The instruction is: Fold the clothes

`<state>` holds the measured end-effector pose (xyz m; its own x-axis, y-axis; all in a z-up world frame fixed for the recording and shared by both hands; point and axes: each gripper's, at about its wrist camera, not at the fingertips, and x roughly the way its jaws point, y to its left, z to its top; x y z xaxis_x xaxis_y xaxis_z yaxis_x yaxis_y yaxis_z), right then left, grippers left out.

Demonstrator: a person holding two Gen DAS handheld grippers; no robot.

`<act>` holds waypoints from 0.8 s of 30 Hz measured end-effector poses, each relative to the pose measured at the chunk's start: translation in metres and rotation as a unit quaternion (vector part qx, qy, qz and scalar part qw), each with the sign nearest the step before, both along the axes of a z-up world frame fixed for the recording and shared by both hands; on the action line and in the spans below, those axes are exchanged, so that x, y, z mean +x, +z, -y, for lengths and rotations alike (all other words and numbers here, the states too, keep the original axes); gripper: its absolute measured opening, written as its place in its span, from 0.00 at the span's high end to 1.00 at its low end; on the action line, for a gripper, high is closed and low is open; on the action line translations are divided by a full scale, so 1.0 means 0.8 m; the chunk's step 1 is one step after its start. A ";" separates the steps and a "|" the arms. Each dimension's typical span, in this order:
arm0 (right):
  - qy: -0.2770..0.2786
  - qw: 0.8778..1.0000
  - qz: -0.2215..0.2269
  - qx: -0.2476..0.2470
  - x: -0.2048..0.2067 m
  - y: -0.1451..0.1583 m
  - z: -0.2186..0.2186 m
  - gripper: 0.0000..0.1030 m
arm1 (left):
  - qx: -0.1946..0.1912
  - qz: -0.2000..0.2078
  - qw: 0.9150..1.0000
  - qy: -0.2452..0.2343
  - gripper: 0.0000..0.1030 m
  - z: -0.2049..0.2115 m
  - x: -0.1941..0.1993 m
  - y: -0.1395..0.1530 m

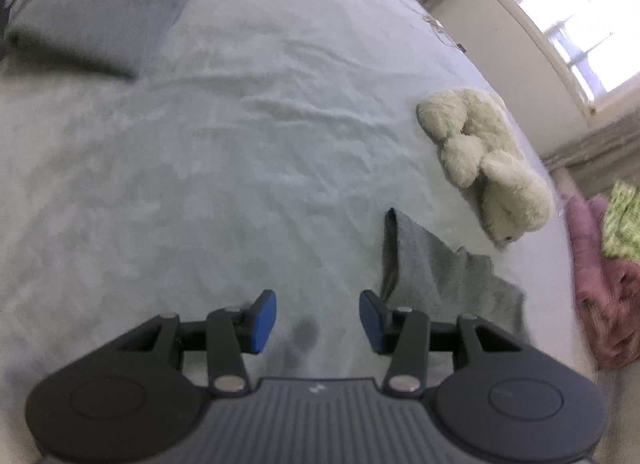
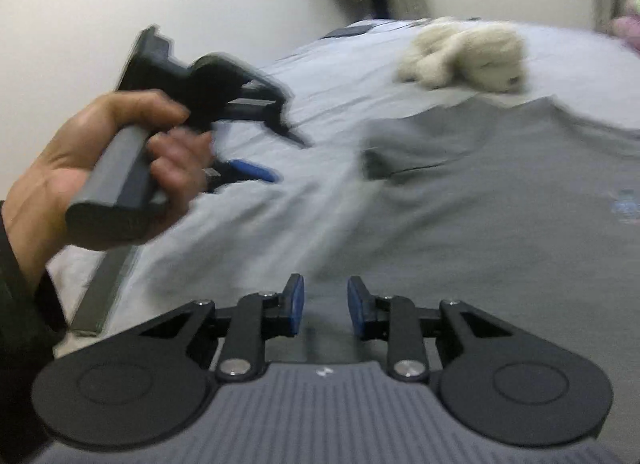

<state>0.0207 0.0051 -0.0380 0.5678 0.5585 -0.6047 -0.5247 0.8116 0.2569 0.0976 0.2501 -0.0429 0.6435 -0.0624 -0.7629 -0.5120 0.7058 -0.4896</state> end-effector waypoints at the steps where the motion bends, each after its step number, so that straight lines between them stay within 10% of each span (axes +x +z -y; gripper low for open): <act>1: -0.013 1.000 0.003 -0.013 0.002 -0.001 0.020 0.71 | 0.016 0.003 1.000 -0.008 0.54 0.006 0.000 0.003; 7: -0.102 0.978 -0.006 -0.182 0.002 -0.032 0.157 0.63 | 0.054 0.013 0.996 -0.074 0.54 0.043 0.005 0.007; 15: -0.205 0.966 -0.070 -0.142 -0.084 -0.032 0.328 0.52 | 0.061 -0.003 0.993 -0.100 0.54 0.057 0.009 -0.004; 24: -0.222 0.933 -0.179 -0.219 -0.106 -0.023 0.340 0.52 | 0.079 -0.022 0.992 -0.100 0.54 0.055 0.007 -0.011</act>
<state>-0.0641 -0.2671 -0.0566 0.4024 -0.0290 -0.9150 -0.0572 0.9967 -0.0568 0.1035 0.2063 -0.0516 0.5954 -0.0632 -0.8010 -0.3731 0.8611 -0.3453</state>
